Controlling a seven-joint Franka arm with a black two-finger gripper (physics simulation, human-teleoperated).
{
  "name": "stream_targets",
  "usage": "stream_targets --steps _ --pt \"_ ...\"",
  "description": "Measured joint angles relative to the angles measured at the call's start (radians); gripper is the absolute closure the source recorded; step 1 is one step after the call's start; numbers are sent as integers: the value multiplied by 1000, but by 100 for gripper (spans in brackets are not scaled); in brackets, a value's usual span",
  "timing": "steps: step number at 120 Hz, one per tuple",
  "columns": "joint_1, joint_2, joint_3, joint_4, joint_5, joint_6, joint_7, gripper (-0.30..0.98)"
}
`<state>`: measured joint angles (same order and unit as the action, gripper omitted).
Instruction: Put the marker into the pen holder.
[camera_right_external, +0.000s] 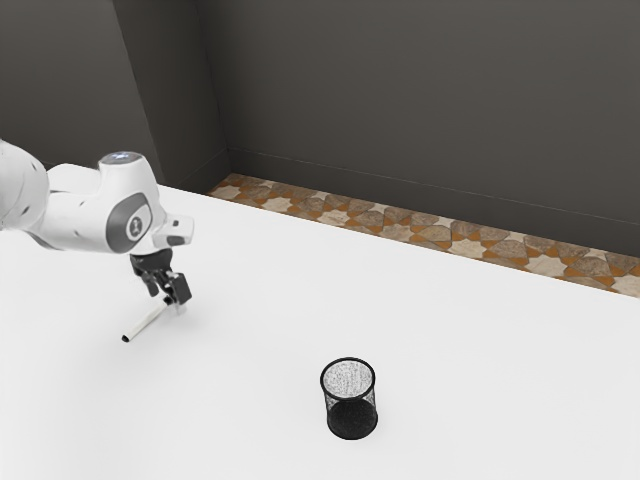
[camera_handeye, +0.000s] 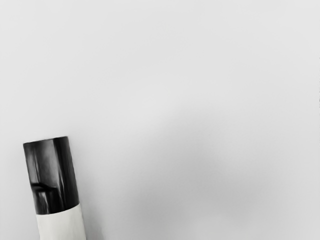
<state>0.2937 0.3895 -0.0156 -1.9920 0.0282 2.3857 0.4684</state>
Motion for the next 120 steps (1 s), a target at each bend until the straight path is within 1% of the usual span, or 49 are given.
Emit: stream_targets --steps 28,56,88,100,120 --pt "-16 53 39 53 -10 0 66 0" --pt "-22 123 65 160 -23 -19 118 0" --pt "-33 156 87 172 -46 -27 159 0" --pt "-38 157 88 182 -48 -29 170 9" --pt "-44 157 88 195 -50 -33 183 32"
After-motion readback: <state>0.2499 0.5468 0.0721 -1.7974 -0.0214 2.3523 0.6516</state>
